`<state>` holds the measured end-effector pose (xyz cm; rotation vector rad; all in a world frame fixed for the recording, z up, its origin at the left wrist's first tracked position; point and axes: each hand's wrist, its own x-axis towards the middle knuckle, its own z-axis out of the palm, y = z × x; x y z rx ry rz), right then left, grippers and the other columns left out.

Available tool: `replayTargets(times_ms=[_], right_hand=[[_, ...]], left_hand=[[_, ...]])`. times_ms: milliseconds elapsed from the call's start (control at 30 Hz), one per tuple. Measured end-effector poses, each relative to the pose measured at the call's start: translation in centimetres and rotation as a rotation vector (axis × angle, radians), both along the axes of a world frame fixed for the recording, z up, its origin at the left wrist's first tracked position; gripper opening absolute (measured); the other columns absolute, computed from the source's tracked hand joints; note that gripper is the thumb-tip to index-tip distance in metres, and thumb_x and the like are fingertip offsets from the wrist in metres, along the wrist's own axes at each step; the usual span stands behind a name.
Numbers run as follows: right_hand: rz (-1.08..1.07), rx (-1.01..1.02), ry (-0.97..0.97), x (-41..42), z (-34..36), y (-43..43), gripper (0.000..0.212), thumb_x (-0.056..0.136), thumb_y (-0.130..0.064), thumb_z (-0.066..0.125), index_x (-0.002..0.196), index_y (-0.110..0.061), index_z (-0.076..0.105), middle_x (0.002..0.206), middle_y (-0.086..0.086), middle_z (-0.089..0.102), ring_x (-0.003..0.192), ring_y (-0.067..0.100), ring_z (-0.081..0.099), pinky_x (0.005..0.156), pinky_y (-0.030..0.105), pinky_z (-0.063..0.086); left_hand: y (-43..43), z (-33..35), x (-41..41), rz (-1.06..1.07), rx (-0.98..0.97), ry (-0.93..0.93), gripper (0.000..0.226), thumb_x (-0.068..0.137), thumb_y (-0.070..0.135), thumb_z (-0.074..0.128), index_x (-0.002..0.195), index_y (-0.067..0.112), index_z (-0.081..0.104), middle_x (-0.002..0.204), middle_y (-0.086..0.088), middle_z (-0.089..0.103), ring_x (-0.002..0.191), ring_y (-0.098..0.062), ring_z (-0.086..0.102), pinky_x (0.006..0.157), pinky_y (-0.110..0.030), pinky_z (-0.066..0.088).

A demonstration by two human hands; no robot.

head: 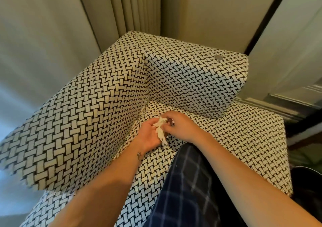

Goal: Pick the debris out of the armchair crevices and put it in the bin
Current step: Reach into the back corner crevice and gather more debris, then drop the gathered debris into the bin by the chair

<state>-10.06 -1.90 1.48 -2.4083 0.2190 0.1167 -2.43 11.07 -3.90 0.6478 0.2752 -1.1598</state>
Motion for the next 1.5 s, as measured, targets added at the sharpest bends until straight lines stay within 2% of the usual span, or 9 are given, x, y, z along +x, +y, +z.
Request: replayTargets(times_ms=[200, 333, 533, 733, 833, 967, 1100, 1333, 1500], right_hand=[[-0.121, 0.121, -0.098, -3.9, 2.5, -0.9, 0.072, 0.088, -0.032, 0.076, 0.151, -0.024, 0.043, 0.152, -0.011, 0.035, 0.130, 0.008, 0.044, 0.111, 0.025, 0.038], [-0.290, 0.207, -0.202, -7.5, 3.5, -3.3, 0.063, 0.094, -0.017, 0.068, 0.152, -0.028, 0.043, 0.156, -0.011, 0.027, 0.126, 0.004, 0.046, 0.101, 0.010, 0.040], [-0.594, 0.306, -0.379, -13.6, 4.6, -8.1, 0.050, 0.099, -0.007, 0.057, 0.142, -0.031, 0.054, 0.135, -0.009, 0.044, 0.110, -0.011, 0.044, 0.097, 0.009, 0.042], [-0.845, 0.435, -0.487, -19.2, 3.5, -12.0, 0.040, 0.105, -0.011, 0.047, 0.140, -0.029, 0.056, 0.139, -0.006, 0.052, 0.120, 0.003, 0.049, 0.085, 0.000, 0.038], [-0.982, 0.583, -0.549, -22.6, 2.4, -14.3, 0.041, 0.104, -0.010, 0.047, 0.141, -0.025, 0.058, 0.141, -0.005, 0.057, 0.126, 0.006, 0.054, 0.105, 0.020, 0.045], [-1.180, 0.818, -0.646, -27.3, 0.5, -18.0, 0.036, 0.098, -0.008, 0.058, 0.125, -0.029, 0.069, 0.123, -0.005, 0.071, 0.116, 0.011, 0.066, 0.102, 0.038, 0.055], [-1.326, 1.178, -0.783, -31.4, -0.1, -21.0, 0.034, 0.097, 0.000, 0.055, 0.125, -0.013, 0.067, 0.120, 0.013, 0.072, 0.107, 0.024, 0.070, 0.083, 0.034, 0.058], [-1.464, 1.488, -0.915, -38.0, -4.2, -25.4, 0.025, 0.100, -0.021, 0.049, 0.110, -0.008, 0.068, 0.114, 0.015, 0.071, 0.115, 0.034, 0.064, 0.108, 0.050, 0.044], [-1.564, 1.546, -0.910, -40.9, -7.4, -26.9, 0.053, 0.095, -0.025, 0.053, 0.141, 0.001, 0.053, 0.136, 0.020, 0.063, 0.127, 0.035, 0.060, 0.114, 0.053, 0.041]], left_hand=[[-3.1, 3.7, -1.2, -0.018, -0.002, -0.087, 0.046, 0.101, 0.009, 0.047, 0.145, -0.006, 0.042, 0.131, -0.024, 0.053, 0.106, -0.027, 0.060, 0.114, -0.037, 0.039], [-7.2, 6.7, -3.4, -0.065, -0.041, -0.131, 0.038, 0.104, 0.000, 0.039, 0.141, 0.002, 0.047, 0.129, -0.027, 0.054, 0.109, -0.031, 0.061, 0.109, -0.044, 0.044], [-15.3, 8.7, -9.1, -0.191, -0.015, -0.214, 0.042, 0.100, -0.002, 0.047, 0.142, -0.001, 0.048, 0.132, -0.026, 0.056, 0.111, -0.030, 0.060, 0.107, -0.040, 0.048], [-21.8, 8.6, -15.5, -0.238, -0.001, -0.217, 0.037, 0.104, 0.006, 0.046, 0.140, 0.004, 0.052, 0.131, -0.024, 0.062, 0.122, -0.033, 0.061, 0.111, -0.044, 0.045], [-24.9, 8.3, -19.2, -0.260, 0.003, -0.201, 0.035, 0.103, 0.011, 0.048, 0.137, 0.005, 0.057, 0.126, -0.022, 0.065, 0.116, -0.033, 0.063, 0.106, -0.045, 0.049], [-28.7, 7.2, -24.3, -0.312, -0.009, -0.165, 0.032, 0.100, 0.019, 0.050, 0.126, 0.003, 0.061, 0.115, -0.022, 0.068, 0.109, -0.033, 0.063, 0.110, -0.047, 0.045], [-32.3, 5.7, -28.5, -0.380, -0.017, -0.113, 0.033, 0.096, 0.025, 0.050, 0.119, 0.002, 0.060, 0.116, -0.026, 0.063, 0.113, -0.036, 0.059, 0.114, -0.049, 0.040], [-39.0, 0.8, -34.5, -0.506, 0.112, -0.272, 0.033, 0.098, 0.003, 0.036, 0.124, 0.003, 0.056, 0.132, -0.027, 0.058, 0.123, -0.043, 0.057, 0.113, -0.057, 0.040], [-41.1, -2.3, -36.9, -0.664, 0.191, -0.371, 0.021, 0.100, 0.010, 0.046, 0.112, 0.006, 0.063, 0.112, -0.016, 0.067, 0.111, -0.032, 0.063, 0.110, -0.045, 0.045]])
